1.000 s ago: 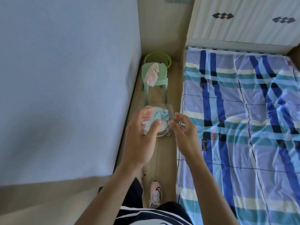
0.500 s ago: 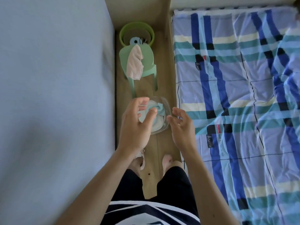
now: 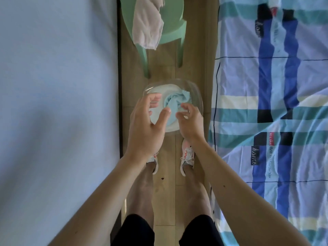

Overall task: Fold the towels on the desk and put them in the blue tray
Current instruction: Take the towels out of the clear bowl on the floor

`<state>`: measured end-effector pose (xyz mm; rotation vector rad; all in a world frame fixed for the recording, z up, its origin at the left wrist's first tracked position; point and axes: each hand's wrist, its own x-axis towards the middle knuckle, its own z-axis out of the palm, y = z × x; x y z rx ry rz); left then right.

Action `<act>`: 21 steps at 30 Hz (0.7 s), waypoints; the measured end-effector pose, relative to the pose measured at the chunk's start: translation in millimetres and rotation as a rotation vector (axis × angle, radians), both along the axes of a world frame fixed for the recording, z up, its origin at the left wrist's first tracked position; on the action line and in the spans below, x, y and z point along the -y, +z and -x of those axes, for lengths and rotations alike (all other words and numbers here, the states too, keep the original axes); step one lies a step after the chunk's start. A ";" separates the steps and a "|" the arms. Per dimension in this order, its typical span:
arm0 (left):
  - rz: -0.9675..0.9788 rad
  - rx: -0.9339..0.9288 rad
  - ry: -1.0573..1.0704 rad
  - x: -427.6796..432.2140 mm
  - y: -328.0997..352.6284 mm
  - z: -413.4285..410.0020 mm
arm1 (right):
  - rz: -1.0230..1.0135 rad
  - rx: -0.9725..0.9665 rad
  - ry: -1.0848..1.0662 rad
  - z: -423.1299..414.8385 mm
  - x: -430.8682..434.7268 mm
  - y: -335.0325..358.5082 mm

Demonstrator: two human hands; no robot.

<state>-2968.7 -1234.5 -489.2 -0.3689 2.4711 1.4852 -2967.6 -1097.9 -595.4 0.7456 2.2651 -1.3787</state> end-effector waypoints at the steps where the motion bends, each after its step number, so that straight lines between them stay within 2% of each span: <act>1: -0.001 0.003 0.004 0.3 -18.0 2.9 | -0.015 0.022 0.025 3.5 0.3 -22.4; 6: -0.013 0.026 0.010 3.3 -101.0 8.6 | -0.108 0.144 0.165 19.5 5.9 -130.0; 12: -0.026 0.087 -0.006 9.7 -171.4 4.0 | -0.167 0.296 0.288 36.8 11.7 -221.1; 21: -0.023 0.125 0.009 19.4 -199.3 6.4 | -0.220 0.296 0.286 42.4 9.9 -261.6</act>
